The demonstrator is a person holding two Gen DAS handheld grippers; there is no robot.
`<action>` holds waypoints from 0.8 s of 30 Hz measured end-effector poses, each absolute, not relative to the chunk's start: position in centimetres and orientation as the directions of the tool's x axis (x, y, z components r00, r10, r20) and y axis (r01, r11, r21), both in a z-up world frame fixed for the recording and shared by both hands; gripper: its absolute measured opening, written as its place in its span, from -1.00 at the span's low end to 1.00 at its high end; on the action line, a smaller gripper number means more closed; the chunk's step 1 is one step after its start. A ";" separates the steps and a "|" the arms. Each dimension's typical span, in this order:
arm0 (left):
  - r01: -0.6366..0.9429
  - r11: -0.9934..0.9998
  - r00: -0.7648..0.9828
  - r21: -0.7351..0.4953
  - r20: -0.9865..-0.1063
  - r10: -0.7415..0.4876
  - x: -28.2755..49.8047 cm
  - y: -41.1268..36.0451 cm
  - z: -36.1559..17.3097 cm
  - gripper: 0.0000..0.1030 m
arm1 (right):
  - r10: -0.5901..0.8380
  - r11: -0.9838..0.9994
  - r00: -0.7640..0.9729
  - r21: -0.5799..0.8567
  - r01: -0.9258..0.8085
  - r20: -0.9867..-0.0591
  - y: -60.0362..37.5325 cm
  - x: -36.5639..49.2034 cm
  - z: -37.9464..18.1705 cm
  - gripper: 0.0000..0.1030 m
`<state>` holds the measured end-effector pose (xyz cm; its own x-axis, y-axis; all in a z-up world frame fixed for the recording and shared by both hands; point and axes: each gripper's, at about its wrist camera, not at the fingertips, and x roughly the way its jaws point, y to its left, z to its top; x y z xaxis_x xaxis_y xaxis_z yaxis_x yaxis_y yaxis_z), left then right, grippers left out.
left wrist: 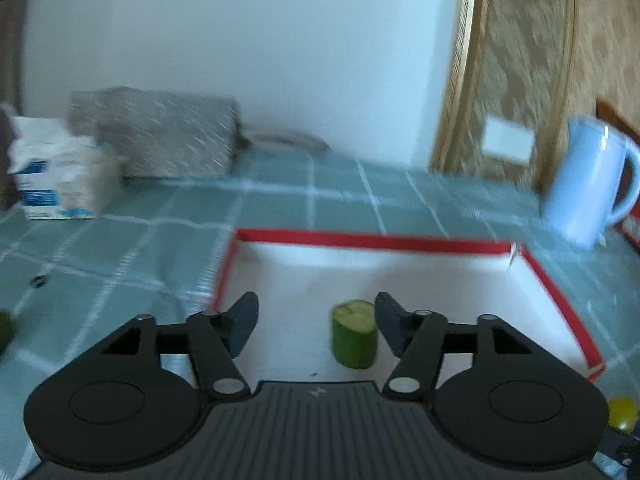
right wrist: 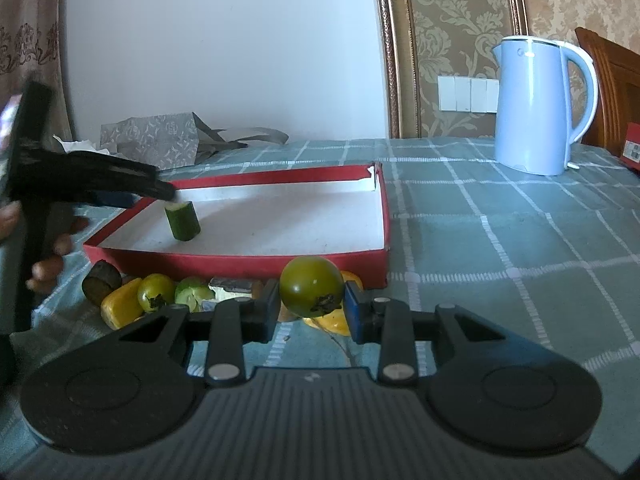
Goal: Organize fruits
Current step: 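Carry the cucumber piece into the red tray and release it with the left gripper, then lower the green tomato into the tray and open the right gripper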
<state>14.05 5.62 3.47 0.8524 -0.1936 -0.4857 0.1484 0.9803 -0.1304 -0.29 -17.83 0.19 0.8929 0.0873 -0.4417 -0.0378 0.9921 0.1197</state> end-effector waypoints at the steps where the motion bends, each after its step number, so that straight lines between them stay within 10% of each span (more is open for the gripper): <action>1: 0.129 0.982 0.869 -0.141 -0.460 -0.180 12.8 6.4 3.7 0.35 | 0.087 0.992 0.893 0.119 -0.038 -0.441 -17.8 -0.3 0.2 -0.38; 24: 0.222 0.948 0.773 -0.229 -0.551 -0.314 3.2 11.7 -0.8 0.62 | 0.063 0.998 0.901 0.027 -0.057 -0.429 -16.5 0.1 1.6 -0.38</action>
<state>3.15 11.66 -0.75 0.7729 -0.3143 -0.5512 0.2219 0.9477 -0.2293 0.13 -16.46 1.63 0.9012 0.0630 -0.4288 -0.0572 0.9980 0.0265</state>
